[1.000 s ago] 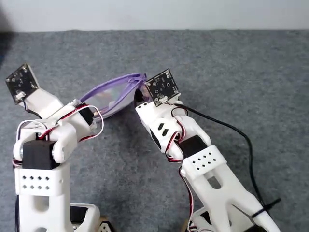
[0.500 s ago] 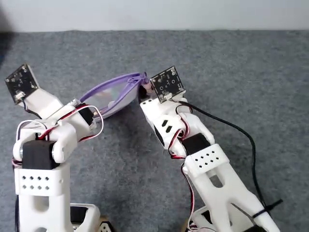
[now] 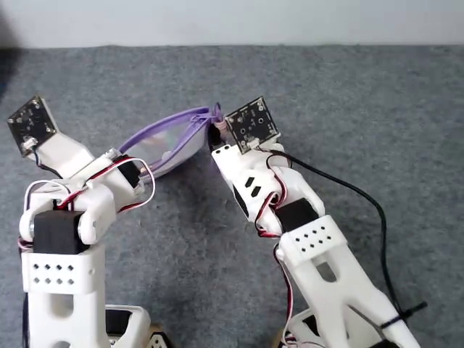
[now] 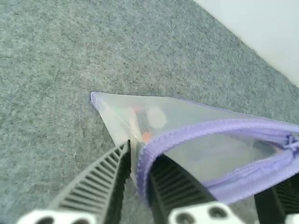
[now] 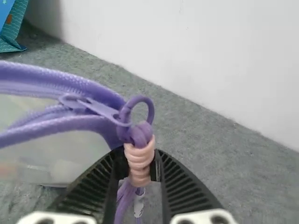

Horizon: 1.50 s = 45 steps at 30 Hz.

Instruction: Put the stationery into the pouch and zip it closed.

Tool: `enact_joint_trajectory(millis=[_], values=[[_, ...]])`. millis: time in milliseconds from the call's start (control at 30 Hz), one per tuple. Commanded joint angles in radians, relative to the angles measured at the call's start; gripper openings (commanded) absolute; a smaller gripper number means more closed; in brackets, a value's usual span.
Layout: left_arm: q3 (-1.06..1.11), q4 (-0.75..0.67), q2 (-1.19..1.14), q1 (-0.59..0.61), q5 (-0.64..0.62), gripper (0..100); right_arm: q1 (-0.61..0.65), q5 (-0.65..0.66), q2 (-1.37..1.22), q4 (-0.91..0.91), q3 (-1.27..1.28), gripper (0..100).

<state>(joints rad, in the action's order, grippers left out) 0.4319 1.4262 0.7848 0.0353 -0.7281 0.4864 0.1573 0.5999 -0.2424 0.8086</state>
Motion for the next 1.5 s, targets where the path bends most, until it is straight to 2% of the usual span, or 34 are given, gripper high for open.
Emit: enact_joint_trajectory(millis=[0, 200, 267, 467, 700, 800, 1167, 1333, 1467], values=[[-0.045, 0.038, 0.012, -0.005, -0.009, 5, -0.007, 0.035, 0.05, 0.01, -0.058, 0.8], [-0.054, 0.081, 0.141, -0.005, -0.009, 35, -0.007, 0.037, 0.048, 0.073, -0.06, 0.8], [-0.054, 0.08, 0.215, -0.005, -0.008, 42, -0.007, 0.041, 0.048, 0.111, -0.06, 0.8], [-0.056, 0.078, 0.397, 0.02, -0.006, 40, -0.007, 0.098, 0.058, 0.186, -0.06, 0.8], [-0.048, 0.017, 0.488, 0.244, 0.035, 40, -0.004, 0.201, 0.061, 0.26, -0.109, 0.8], [-0.036, -0.003, 0.488, 0.301, 0.038, 40, 0.019, 0.239, 0.058, 0.254, -0.164, 0.8], [0.26, -0.114, 0.496, 0.31, 0.04, 40, 0.117, 0.385, 0.051, 0.252, -0.226, 0.8], [0.314, -0.117, 0.488, 0.302, 0.12, 40, 0.124, 0.417, 0.065, 0.251, -0.235, 0.8], [0.4, -0.195, 0.489, 0.308, 0.152, 40, 0.18, 0.443, 0.11, 0.133, -0.242, 0.8]])
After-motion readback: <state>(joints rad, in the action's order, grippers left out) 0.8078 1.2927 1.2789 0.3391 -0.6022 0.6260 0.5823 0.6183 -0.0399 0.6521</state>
